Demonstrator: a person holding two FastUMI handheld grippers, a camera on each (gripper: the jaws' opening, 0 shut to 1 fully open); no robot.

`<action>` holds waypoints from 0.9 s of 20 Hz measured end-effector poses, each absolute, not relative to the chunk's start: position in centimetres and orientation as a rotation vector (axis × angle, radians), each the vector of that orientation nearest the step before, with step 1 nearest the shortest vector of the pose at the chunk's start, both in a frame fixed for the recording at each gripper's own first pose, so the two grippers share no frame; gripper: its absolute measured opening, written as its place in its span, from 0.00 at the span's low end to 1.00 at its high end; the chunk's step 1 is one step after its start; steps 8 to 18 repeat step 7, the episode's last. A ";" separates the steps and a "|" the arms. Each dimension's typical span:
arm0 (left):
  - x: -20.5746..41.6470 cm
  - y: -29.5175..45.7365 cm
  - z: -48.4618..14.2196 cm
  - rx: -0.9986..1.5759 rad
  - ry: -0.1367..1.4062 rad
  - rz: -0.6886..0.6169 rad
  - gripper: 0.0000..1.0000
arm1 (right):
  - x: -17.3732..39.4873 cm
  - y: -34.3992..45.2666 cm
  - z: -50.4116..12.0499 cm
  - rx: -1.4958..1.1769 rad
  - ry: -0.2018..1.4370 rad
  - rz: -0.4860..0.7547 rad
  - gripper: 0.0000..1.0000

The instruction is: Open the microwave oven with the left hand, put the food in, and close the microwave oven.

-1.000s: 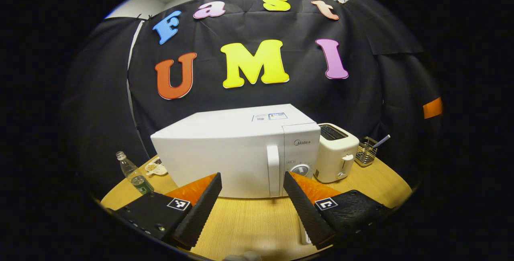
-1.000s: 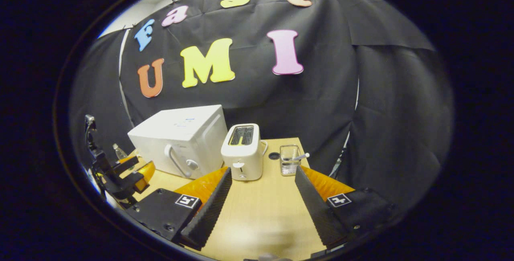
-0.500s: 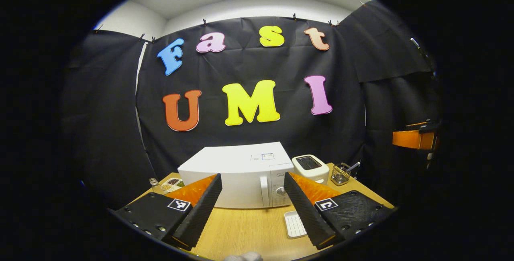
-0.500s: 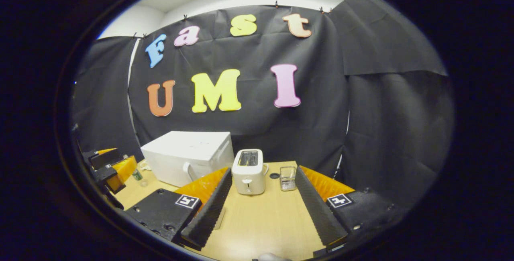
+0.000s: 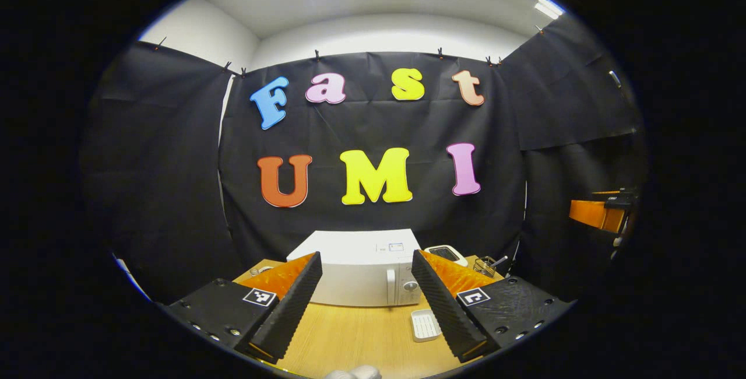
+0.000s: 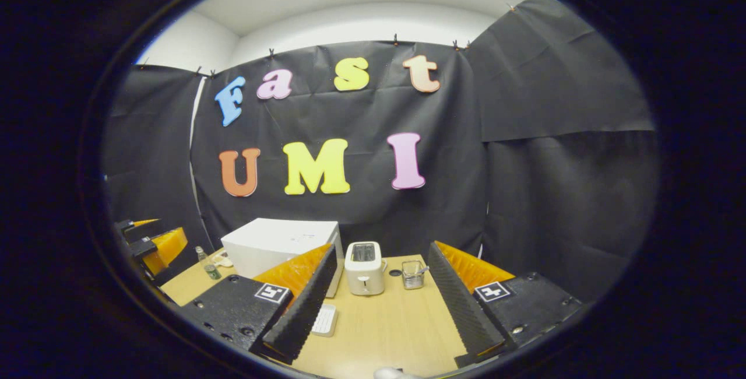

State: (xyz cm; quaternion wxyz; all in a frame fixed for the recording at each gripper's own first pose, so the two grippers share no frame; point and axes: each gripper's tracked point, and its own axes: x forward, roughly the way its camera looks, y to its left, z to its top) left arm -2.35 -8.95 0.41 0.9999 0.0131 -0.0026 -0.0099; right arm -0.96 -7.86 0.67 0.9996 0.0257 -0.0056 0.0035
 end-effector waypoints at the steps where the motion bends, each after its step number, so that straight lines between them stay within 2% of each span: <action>1: -2.8 -8.7 0.5 0.027 -0.011 -0.018 0.96 | -1.5 -7.6 0.6 0.046 -0.014 0.006 1.00; 7: -4.6 -7.4 1.7 0.018 -0.037 -0.019 0.96 | -3.4 -6.5 1.0 0.052 -0.023 0.007 1.00; 18: -4.6 -7.4 1.7 0.018 -0.037 -0.019 0.96 | -3.4 -6.5 1.0 0.052 -0.023 0.007 1.00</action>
